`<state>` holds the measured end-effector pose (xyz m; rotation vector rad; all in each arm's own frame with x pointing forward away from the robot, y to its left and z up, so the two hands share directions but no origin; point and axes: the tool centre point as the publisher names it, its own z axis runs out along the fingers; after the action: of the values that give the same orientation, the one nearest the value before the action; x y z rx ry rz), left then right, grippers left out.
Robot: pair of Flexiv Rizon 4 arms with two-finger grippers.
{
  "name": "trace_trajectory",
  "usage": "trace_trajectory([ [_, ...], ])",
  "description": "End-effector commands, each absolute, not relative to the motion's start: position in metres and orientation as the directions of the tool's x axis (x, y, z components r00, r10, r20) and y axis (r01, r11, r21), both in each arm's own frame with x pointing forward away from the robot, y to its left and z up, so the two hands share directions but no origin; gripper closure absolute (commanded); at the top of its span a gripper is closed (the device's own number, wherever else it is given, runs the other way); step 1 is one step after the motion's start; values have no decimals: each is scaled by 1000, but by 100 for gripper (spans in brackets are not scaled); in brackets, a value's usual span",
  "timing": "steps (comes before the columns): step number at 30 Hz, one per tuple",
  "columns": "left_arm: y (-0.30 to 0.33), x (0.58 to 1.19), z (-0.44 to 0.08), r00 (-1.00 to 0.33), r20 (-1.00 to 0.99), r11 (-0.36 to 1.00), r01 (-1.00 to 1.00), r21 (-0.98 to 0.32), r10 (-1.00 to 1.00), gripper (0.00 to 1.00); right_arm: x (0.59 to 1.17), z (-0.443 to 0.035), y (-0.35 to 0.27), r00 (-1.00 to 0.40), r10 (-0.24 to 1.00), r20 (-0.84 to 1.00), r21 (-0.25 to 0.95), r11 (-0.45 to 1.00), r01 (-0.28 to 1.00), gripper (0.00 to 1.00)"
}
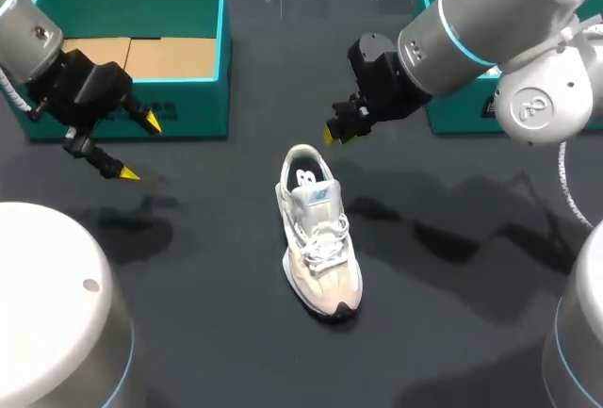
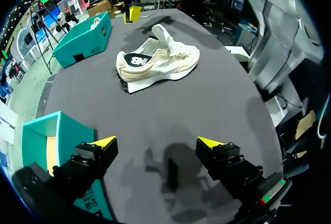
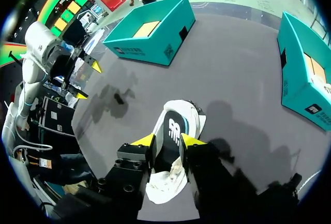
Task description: Take the shoe out of the shoebox, open the shoe tongue, remove and reinsert the insole, then place the shoe into the shoebox
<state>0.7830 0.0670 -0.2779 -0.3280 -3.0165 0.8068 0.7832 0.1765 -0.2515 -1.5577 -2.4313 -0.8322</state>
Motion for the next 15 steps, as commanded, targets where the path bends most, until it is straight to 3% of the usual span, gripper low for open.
trace_trajectory([
  [1, 76, 788, -277, -978, -47, 843, 201, -498, 205, 0, 781, -248, 186, -424, 849, 314, 357, 309, 882, 100],
  [15, 95, 797, -278, -978, -46, 851, 202, -485, 205, 0, 773, -254, 213, -299, 932, 205, 312, 228, 923, 100],
])
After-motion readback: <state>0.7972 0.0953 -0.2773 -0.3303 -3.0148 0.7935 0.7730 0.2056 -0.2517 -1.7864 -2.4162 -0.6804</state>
